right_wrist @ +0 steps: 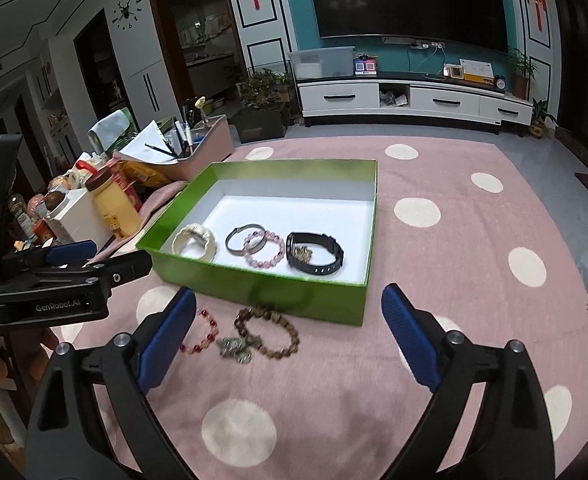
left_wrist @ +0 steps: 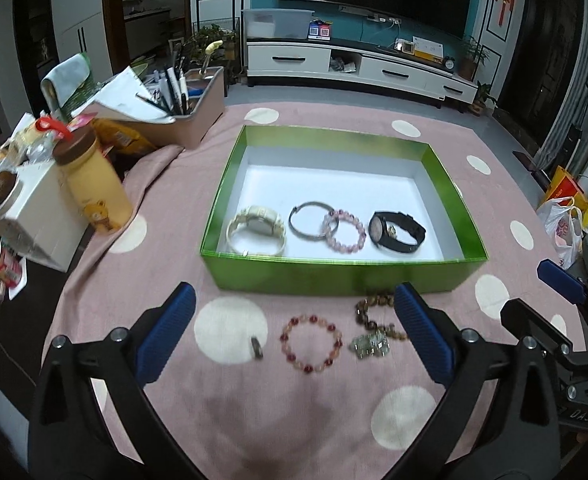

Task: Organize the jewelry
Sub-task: 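Withdraw both open tools from the box back over the table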

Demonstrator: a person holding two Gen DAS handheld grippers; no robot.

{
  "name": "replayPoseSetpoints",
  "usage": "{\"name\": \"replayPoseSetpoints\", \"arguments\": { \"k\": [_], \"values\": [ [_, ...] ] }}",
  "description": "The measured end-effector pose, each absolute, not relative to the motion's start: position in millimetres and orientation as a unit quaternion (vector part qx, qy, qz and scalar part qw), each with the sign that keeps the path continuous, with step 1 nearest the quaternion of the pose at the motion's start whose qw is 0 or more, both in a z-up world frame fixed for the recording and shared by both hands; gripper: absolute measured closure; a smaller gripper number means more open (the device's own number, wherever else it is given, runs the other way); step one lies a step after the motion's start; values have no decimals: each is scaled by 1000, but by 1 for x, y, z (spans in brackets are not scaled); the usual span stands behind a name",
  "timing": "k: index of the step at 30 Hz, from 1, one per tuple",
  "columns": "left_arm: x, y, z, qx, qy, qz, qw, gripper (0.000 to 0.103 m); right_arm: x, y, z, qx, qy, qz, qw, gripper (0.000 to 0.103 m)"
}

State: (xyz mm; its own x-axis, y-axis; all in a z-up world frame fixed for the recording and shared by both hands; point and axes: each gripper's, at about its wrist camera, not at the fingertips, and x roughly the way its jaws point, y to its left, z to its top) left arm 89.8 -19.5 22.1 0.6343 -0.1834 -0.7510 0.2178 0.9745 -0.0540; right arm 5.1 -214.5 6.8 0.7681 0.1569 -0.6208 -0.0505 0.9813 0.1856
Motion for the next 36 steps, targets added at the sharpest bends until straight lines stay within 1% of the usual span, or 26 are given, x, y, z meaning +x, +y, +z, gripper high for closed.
{"name": "replayPoseSetpoints", "arguments": {
  "k": [8, 17, 36],
  "values": [
    [66, -7, 18, 5, 419, -106, 902, 2, -17, -209, 7, 85, 335, 56, 937, 6],
    [49, -2, 9, 10, 425, -107, 899, 2, -33, -203, 4, 87, 333, 59, 937, 6],
    [34, 1, -36, 27, 458, -108, 882, 2, -45, -195, -32, 101, 363, 78, 923, 6]
  ]
}}
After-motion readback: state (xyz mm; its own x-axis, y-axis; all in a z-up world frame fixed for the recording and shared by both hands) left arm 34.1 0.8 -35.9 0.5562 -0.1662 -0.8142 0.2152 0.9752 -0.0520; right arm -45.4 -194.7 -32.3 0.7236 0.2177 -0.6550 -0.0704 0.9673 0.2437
